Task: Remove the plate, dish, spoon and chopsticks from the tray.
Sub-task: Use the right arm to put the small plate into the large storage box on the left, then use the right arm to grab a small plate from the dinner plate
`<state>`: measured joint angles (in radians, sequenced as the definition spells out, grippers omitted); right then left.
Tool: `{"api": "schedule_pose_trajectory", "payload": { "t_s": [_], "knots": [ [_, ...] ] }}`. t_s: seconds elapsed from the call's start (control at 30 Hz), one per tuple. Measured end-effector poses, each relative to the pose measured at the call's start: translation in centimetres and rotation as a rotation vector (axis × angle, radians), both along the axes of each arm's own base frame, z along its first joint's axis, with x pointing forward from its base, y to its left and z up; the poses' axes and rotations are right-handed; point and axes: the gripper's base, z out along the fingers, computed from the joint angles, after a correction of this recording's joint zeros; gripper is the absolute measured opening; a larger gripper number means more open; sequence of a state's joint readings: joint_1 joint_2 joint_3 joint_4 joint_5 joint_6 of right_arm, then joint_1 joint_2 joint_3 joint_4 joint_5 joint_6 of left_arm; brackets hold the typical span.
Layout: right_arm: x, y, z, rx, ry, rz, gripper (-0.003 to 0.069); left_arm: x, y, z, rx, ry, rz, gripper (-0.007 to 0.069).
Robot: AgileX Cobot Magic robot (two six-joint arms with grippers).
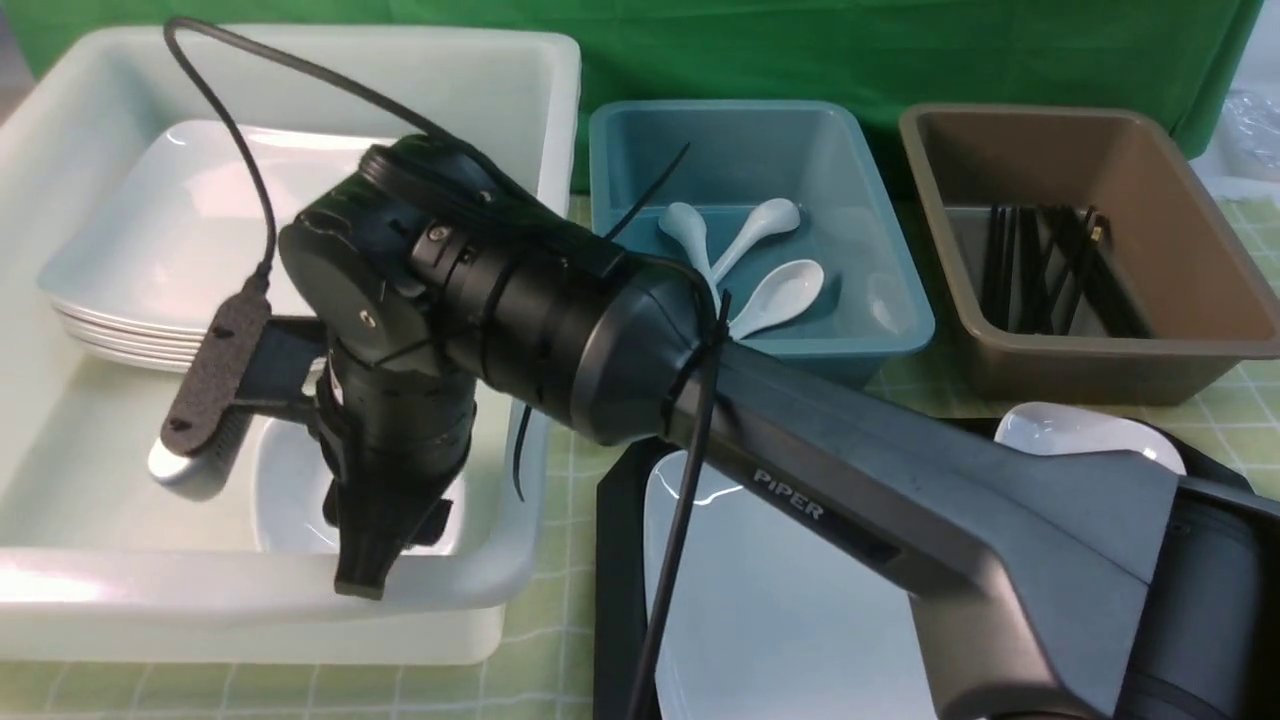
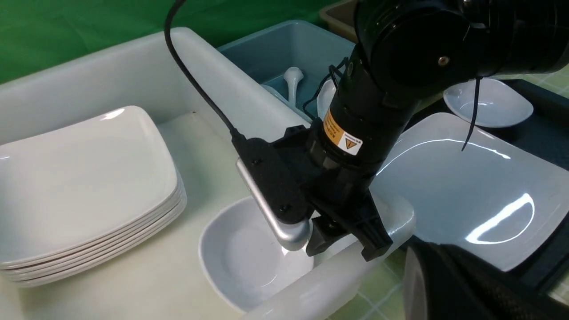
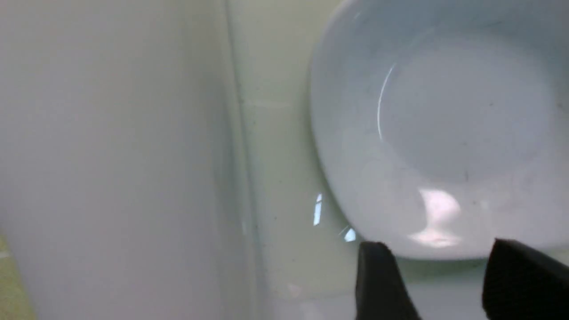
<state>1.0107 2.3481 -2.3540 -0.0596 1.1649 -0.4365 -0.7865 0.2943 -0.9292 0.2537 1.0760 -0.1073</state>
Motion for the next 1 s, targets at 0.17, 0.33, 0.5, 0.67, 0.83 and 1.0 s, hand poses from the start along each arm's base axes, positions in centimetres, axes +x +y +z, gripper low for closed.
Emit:
{"api": "schedule_pose_trajectory", "payload": {
  "t_s": [0.17,0.33,0.5,0.67,0.83,1.0],
  "knots": [
    [-1.2,-1.3,5.2,0.104,-0.031,-0.045,0.037,0.2,-0.5,-0.1,-0.027,-0.02,-0.024,0.0004],
    [-3.0,-5.8,13.5,0.26,-0.093,-0.185,0.0303,0.7,-1.7,-0.8,-0.045,-0.037,-0.081,0.0004],
    [-3.2,-13.9,14.1,0.171,-0.071,-0.342,0.0218,1.4,-2.6,-0.9,-0.039,-0.066,-0.105,0.0004],
    [-2.6,-23.8,7.6,-0.082,0.013,-0.532,0.0255,1.8,-3.1,-1.1,-0.03,-0.067,-0.113,0.0004],
    [-1.9,-32.5,-1.4,-0.183,0.055,-0.643,0.0384,2.1,-3.4,-1.0,-0.034,-0.069,-0.12,0.0004],
    [-1.8,-36.1,-5.6,-0.138,0.045,-0.736,0.0462,2.2,-3.6,-1.0,-0.046,-0.048,-0.112,0.0004]
  ]
}}
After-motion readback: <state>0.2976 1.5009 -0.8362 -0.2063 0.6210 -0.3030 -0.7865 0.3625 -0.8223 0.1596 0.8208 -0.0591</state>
